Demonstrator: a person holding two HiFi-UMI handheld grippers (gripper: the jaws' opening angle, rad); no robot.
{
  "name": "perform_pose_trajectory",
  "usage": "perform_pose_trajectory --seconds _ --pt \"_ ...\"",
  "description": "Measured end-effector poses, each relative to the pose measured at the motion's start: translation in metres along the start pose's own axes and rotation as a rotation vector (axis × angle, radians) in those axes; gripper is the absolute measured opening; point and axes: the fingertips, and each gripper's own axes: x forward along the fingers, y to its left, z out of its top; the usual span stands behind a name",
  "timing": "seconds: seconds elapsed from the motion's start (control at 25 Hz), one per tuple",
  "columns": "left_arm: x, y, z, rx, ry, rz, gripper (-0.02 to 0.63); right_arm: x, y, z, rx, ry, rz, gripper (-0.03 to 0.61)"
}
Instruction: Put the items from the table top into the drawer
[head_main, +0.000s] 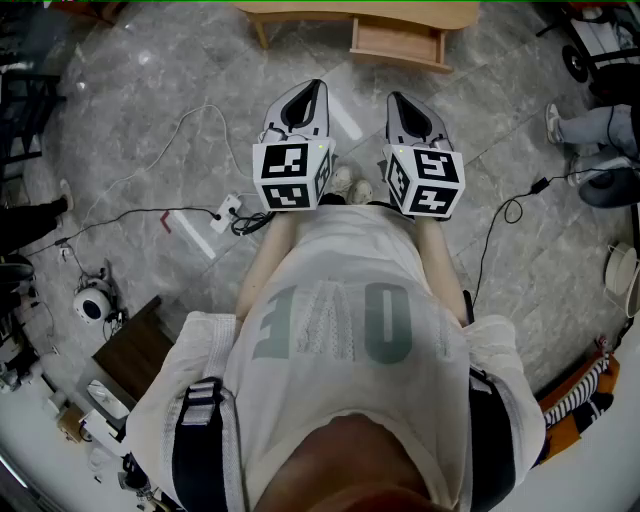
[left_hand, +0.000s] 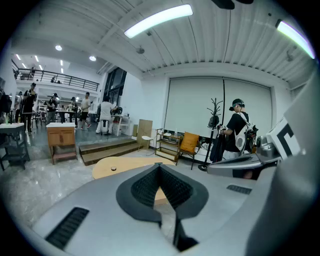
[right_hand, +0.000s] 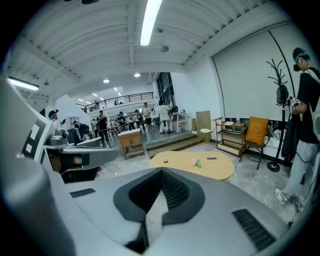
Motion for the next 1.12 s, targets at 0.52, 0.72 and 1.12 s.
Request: perform_pose_trajectory --seconds 0.52,0.72,1.12 --pt "0.017 0.024 0.012 -0.036 -0.037 -0.047 0.007 0.021 0.009 0.017 -0.023 -0.028 -0.018 0.005" --pt "0.03 0.046 0.018 -0.054 -0.058 -0.053 0.006 0.033 -0.001 0.032 -0.006 -0.074 -0.055 0.005" --pt "0.088 0.066 0.033 -0.054 -0.059 -0.038 0.006 0.066 -0.041 0.065 -0.045 -0.127 -0.111 0.005"
